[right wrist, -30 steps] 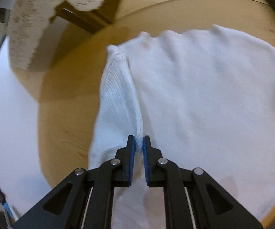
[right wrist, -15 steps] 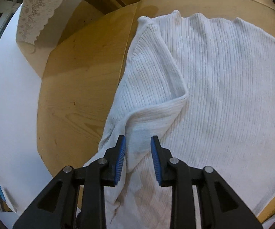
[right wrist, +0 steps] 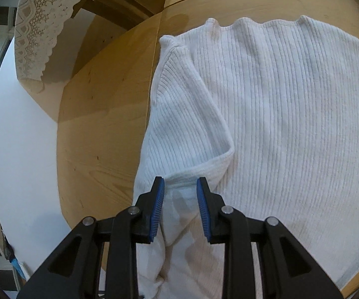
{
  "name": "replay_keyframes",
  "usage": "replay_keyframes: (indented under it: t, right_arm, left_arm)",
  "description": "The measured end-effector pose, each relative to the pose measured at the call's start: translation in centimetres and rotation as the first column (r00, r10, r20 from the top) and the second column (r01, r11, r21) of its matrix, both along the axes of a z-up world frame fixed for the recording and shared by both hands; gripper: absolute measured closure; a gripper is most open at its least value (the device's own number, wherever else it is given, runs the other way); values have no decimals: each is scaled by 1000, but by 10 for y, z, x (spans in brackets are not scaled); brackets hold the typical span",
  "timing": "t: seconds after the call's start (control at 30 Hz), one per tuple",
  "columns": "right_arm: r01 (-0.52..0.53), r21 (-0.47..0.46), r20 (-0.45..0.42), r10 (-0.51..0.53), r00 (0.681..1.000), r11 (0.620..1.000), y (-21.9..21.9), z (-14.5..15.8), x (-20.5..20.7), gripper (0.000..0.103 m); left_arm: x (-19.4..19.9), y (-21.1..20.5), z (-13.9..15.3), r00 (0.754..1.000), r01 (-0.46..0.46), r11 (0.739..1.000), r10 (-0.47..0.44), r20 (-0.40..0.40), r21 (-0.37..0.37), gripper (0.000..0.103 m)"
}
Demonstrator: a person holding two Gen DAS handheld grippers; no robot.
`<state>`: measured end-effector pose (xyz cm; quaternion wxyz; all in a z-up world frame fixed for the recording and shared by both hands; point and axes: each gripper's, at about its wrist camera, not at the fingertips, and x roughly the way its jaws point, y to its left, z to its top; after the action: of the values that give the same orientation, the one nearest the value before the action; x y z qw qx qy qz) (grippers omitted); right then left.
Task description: Fold clothes
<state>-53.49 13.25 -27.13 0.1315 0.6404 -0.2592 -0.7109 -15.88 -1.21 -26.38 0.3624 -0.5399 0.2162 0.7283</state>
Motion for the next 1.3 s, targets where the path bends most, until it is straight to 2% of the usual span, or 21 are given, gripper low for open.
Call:
replay_keyframes:
  t: [0.13,0.23,0.37,0.47,0.5,0.57,0.6,0.67,0.7,0.77,0.8,0.87,0.93,1.03,1.2,1.3]
  right_arm:
    - [12,36,3,-12,1000,999,-15,-5,-17,75]
    - [8,55,9,-9,1000,998,-29,-9,-26,75]
    - [3,79,18,-4,1000,997,-49,-15,-38,74]
    - [-28,110,31,25,999,994,-68,-22,-43,74]
    - [-40,143,31,35,999,989,-74,-23,-45,74]
    - [-49,152,26,46,999,987,-82,-26,-49,74]
    - [-54,155,23,51,998,986,-86,-27,-51,74]
    - [-27,228,-39,37,999,973,-94,-13,-56,74]
    - [-12,264,-72,32,997,964,-98,-5,-58,74]
    - [-38,265,-138,77,987,963,-117,11,-60,74]
    - [-86,257,-144,126,982,963,-133,14,-61,74]
    - [-187,238,-152,226,962,953,-166,19,-62,74]
    - [-294,317,-108,342,933,902,-207,10,-68,74]
    - [-395,426,-45,455,889,814,-250,-6,-74,74]
    - [-434,485,-5,499,867,759,-295,-27,-98,74]
    - [-378,386,-31,421,907,842,-305,-24,-121,77]
  left_arm:
    - [8,-16,38,1000,-9,995,10,-7,97,97]
    - [29,-12,58,999,39,985,-43,20,168,97]
    - [63,12,47,980,173,970,-187,73,170,97]
    - [76,24,23,973,204,976,-211,98,77,94]
    - [75,24,19,973,194,979,-200,117,65,89]
    - [70,18,23,977,153,985,-163,134,82,86]
    - [65,13,31,981,135,986,-148,125,101,81]
    - [49,1,48,992,102,988,-110,67,112,69]
    - [37,-4,55,997,78,993,-80,20,88,67]
    - [5,-12,60,998,14,999,-12,-58,34,69]
    - [-12,-15,60,996,-22,999,24,-86,26,69]
    - [-39,-18,57,991,-83,994,90,-97,68,69]
    - [-56,-18,50,990,-118,985,126,-58,130,69]
    - [-54,-12,32,994,-106,983,110,-19,150,69]
    - [-57,-5,2,993,-116,986,115,19,122,69]
    - [-57,-8,-10,992,-125,987,122,33,98,69]
